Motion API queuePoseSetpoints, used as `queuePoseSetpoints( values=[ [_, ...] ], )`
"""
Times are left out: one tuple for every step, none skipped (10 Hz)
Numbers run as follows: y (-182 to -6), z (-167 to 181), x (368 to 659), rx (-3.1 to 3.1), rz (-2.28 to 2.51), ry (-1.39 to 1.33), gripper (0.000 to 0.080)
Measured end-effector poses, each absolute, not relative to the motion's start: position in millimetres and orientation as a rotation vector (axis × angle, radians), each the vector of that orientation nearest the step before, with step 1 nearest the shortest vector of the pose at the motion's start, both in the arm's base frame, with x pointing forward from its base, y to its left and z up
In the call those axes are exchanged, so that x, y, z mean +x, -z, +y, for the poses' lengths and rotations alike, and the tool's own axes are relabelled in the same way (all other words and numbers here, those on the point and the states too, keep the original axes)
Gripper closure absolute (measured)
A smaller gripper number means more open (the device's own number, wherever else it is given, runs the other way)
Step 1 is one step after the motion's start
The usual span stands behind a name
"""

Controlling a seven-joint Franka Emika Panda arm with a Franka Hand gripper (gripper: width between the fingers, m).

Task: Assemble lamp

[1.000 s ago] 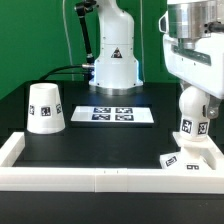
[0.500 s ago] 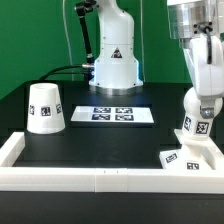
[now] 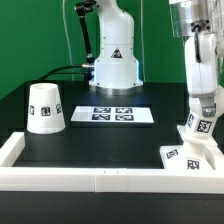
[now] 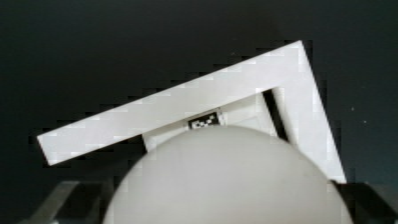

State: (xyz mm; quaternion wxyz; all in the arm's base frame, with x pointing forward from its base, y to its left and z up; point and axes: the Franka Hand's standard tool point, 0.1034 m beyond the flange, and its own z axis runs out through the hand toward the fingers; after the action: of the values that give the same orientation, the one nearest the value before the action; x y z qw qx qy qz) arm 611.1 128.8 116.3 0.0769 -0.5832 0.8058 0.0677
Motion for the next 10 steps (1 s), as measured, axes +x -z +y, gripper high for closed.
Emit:
queuePoseSetpoints(
  values=[
    [-116.3, 129.5, 609.9, -1.776, 2.396, -0.206, 0.0113],
    [-117.1, 130.3, 608.2, -1.815, 2.372, -0.212, 0.0113],
    [-118.3, 131.3, 607.8, -1.84, 2.35, -0.211, 0.0102],
    [-120.5, 131.8, 607.5, -1.884, 2.312, -0.208, 0.0102],
    [-122.9, 131.5, 606.7, -1.92, 2.277, -0.202, 0.0102],
    [-123.0, 131.1, 605.1, -1.939, 2.261, -0.201, 0.01],
    [-122.2, 131.6, 604.8, -1.964, 2.239, -0.199, 0.01],
    [-122.2, 132.0, 604.7, -1.982, 2.221, -0.197, 0.01],
    [-122.0, 132.0, 604.6, -2.046, 2.159, -0.19, 0.01],
    [-121.9, 132.0, 604.6, -2.117, 2.084, -0.182, 0.01]
  ],
)
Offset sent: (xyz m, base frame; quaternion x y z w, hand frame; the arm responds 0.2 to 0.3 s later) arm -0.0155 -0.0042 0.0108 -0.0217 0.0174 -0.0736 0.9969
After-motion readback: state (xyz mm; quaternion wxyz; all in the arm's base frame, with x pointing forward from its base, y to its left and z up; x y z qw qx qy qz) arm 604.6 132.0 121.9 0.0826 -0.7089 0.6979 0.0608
